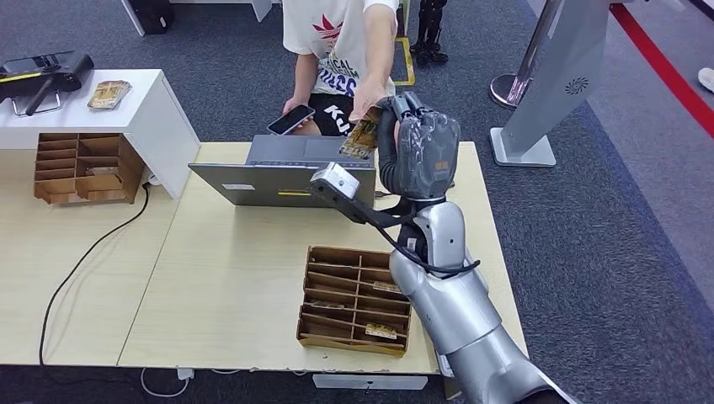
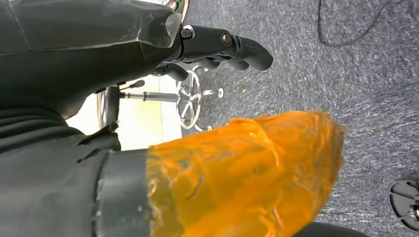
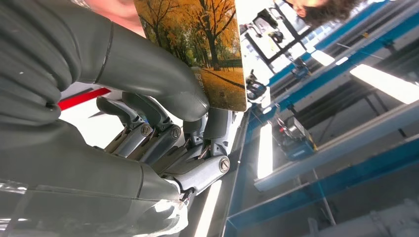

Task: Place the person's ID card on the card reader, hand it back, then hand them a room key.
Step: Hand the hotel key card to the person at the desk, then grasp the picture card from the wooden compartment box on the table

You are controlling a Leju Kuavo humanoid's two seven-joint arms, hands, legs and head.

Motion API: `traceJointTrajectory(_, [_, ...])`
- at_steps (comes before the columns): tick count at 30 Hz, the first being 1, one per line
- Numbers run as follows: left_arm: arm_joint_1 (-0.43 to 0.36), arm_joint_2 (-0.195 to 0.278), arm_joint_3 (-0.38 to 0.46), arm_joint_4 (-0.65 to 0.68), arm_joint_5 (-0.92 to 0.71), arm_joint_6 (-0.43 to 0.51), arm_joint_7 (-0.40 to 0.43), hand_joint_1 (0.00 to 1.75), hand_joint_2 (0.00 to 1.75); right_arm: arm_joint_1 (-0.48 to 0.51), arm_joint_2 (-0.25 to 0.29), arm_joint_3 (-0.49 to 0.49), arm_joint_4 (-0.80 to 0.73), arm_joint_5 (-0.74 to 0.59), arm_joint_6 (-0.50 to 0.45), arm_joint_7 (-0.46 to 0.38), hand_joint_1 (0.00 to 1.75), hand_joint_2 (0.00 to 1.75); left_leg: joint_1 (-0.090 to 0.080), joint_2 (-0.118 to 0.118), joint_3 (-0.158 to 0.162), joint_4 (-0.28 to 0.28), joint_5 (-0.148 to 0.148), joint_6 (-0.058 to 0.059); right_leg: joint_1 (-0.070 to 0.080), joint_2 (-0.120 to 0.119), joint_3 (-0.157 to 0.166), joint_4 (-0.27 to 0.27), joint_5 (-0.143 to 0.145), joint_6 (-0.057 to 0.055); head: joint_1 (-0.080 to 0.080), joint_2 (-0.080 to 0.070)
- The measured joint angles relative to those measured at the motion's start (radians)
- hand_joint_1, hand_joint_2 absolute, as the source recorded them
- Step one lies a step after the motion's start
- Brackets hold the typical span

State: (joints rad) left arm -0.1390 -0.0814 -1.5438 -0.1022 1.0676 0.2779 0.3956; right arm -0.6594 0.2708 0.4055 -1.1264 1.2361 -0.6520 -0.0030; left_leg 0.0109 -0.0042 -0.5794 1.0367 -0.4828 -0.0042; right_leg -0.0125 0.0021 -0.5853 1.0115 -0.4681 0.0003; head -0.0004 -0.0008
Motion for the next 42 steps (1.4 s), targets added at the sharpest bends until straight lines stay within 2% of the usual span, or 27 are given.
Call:
traceJointTrajectory(5, [-0.006,-0.001,0.0,0.0,-0.031,-0.015,0.003,0.0,0.0,-0.084,0.0,0.01,0.131,0.014,0.006,0.041,1.75,1.75,0.0,0.0,0.0,0.0,0.001,0.0,0.0,0.0,0.0,0.0,0.001,0.0,0.0,0.0])
traceJointTrajectory(11, [-0.015,-0.001,0.0,0.0,-0.068,-0.027,0.012,0.0,0.0,-0.171,0.001,0.024,0.273,0.093,-0.012,0.099,1.75,1.75,0.0,0.0,0.0,0.0,0.001,0.0,0.0,0.0,0.0,0.0,0.001,0.0,0.0,0.0])
traceJointTrajectory(18, [-0.021,-0.002,0.0,0.0,-0.086,-0.033,0.022,0.0,0.0,-0.198,0.005,0.026,0.329,0.163,-0.016,0.128,1.75,1.75,0.0,0.0,0.0,0.0,0.001,0.0,0.0,0.0,0.0,0.0,0.001,0.0,0.0,0.0])
traceJointTrajectory(22, [-0.021,-0.003,0.0,0.0,-0.086,-0.033,0.022,0.0,0.0,-0.201,0.005,0.026,0.345,0.173,-0.016,0.134,0.0,1.75,0.0,0.0,0.0,0.0,0.001,0.0,0.0,0.0,0.0,0.0,0.001,0.0,0.0,0.0])
traceJointTrajectory(37, [-0.021,-0.006,0.0,0.0,-0.085,-0.035,0.022,0.0,0.0,-0.205,0.006,0.026,0.391,0.195,-0.017,0.152,0.0,1.75,0.0,0.0,0.0,0.0,0.001,0.0,0.0,0.0,0.0,0.0,0.001,0.0,0.0,0.0])
traceJointTrajectory(42, [-0.021,-0.006,0.0,0.0,-0.08,-0.035,0.022,0.0,0.0,-0.199,0.006,0.024,0.388,0.177,-0.017,0.133,0.0,1.75,0.0,0.0,0.0,0.0,0.001,0.0,0.0,0.0,-0.001,0.0,0.001,0.0,0.0,0.0])
